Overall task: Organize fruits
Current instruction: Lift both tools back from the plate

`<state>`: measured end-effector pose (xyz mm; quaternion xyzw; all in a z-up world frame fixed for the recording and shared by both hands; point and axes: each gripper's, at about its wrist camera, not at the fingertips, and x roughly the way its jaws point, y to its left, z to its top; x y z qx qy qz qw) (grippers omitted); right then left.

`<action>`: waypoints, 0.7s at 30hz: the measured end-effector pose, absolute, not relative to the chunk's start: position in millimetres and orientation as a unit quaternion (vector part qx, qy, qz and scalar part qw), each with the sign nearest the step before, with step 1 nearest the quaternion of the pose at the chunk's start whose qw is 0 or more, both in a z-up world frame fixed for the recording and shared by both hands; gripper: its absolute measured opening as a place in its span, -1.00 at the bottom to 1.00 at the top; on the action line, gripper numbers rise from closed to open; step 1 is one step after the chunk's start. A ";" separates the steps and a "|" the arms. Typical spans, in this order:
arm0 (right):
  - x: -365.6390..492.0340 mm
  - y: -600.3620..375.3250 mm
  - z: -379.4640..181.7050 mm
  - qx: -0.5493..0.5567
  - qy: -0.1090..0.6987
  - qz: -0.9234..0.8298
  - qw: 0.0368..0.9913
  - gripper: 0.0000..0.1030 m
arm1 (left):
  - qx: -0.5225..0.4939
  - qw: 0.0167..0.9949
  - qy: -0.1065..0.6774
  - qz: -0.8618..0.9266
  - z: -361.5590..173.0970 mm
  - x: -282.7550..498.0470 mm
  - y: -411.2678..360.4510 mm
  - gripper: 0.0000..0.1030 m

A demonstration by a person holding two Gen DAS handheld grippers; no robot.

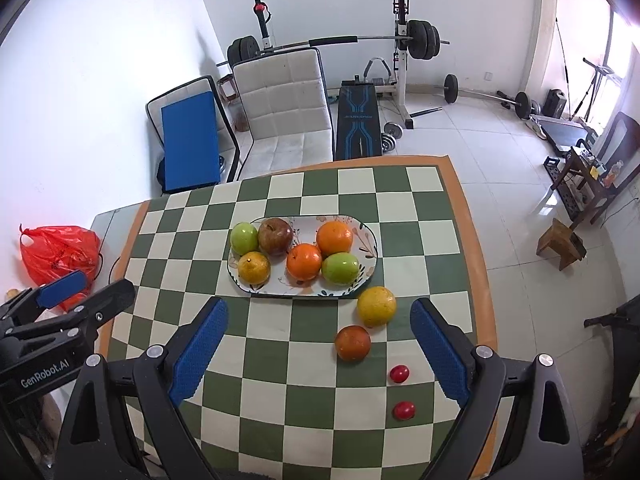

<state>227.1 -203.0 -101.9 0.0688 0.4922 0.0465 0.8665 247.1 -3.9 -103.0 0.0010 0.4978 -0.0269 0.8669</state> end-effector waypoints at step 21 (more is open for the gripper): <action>267.8 -350.5 -316.7 0.270 0.627 -0.019 0.730 0.79 | 0.066 0.755 0.650 -0.050 -264.1 311.7 -105.6 1.00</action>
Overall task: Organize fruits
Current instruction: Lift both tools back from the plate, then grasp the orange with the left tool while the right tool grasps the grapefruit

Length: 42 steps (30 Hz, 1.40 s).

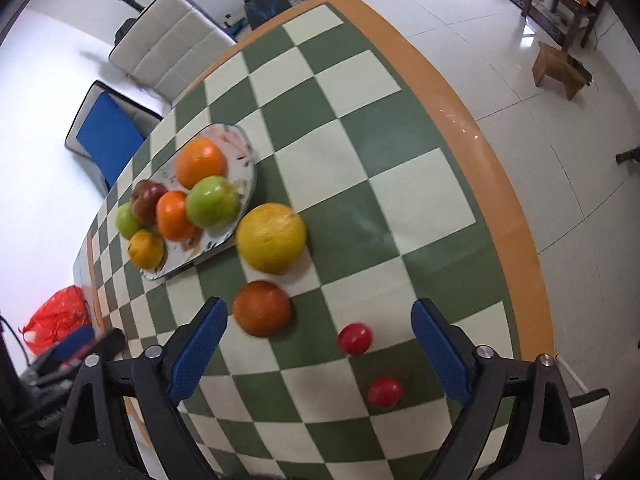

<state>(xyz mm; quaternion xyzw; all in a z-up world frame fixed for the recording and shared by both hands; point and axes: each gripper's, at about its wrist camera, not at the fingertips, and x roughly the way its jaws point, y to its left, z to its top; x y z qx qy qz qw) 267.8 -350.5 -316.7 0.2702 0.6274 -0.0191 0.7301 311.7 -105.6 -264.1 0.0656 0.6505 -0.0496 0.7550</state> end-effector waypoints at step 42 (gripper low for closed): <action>345.4 -255.2 -389.5 0.199 0.698 0.094 0.682 0.27 | -0.021 0.686 0.726 -0.044 -347.0 316.8 -56.2 0.00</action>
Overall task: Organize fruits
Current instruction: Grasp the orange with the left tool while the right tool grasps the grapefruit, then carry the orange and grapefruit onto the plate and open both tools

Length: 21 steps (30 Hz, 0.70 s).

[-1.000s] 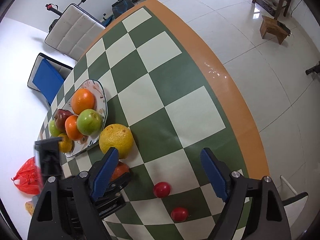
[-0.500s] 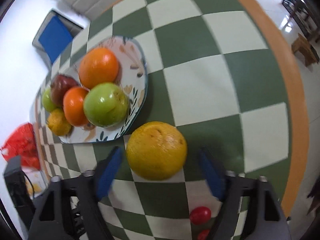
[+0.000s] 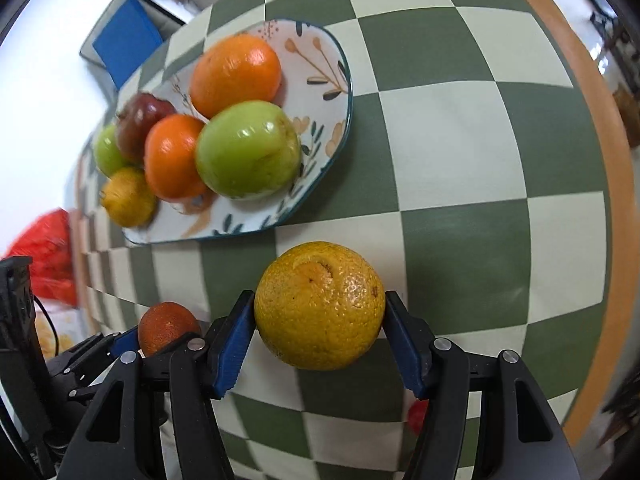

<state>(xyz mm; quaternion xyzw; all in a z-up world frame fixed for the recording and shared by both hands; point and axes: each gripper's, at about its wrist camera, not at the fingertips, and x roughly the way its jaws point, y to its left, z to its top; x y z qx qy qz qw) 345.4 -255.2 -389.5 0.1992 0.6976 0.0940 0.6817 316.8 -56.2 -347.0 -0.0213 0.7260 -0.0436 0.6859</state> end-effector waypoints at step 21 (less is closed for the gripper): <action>445.2 -275.3 -351.0 0.153 0.635 0.056 0.755 0.27 | 0.086 0.665 0.736 -0.089 -322.2 532.5 -113.3 0.02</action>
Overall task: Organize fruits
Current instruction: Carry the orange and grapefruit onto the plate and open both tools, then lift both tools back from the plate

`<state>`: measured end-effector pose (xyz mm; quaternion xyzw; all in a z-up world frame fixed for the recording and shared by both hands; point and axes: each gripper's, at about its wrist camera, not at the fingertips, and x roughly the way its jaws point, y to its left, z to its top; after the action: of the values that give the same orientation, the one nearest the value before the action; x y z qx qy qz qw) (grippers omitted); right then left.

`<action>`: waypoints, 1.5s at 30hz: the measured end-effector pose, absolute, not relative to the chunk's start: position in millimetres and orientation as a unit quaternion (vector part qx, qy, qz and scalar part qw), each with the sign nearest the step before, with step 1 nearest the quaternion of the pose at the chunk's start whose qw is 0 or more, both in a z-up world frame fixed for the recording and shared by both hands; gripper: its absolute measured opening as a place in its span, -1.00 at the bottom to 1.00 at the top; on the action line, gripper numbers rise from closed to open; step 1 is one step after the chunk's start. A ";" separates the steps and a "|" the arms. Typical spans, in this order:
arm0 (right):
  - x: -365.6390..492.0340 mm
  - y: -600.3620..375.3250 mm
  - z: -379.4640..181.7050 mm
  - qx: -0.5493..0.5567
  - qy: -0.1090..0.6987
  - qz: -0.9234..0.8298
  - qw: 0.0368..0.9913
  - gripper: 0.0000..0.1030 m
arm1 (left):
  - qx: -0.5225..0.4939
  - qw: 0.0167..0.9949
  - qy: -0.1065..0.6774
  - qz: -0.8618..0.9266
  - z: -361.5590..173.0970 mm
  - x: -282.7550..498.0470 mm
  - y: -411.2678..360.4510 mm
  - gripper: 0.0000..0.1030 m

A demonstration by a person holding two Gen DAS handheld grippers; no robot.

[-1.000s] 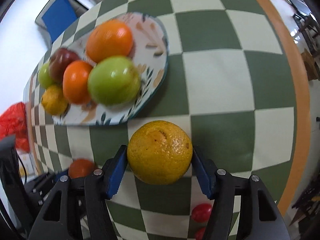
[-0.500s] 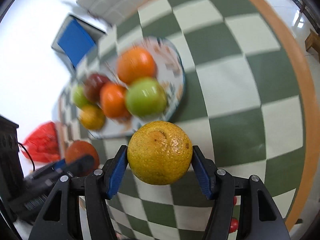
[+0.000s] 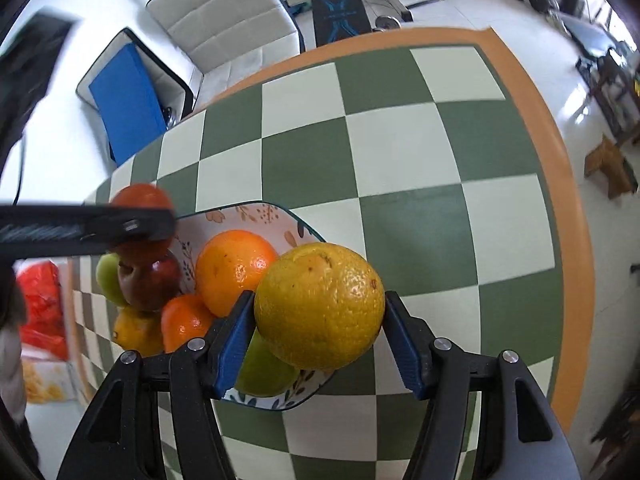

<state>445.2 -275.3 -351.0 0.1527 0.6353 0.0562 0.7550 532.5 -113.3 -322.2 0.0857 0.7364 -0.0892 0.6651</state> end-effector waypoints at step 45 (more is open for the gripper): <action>364.5 -234.6 -263.3 0.058 0.586 0.022 0.808 0.85 | 0.020 0.783 0.622 0.025 -261.6 382.4 -25.1 0.82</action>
<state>364.5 -234.6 -263.3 0.0579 0.5856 0.0223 0.8082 382.4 -25.1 -261.6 0.0200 0.6218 0.0246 0.7825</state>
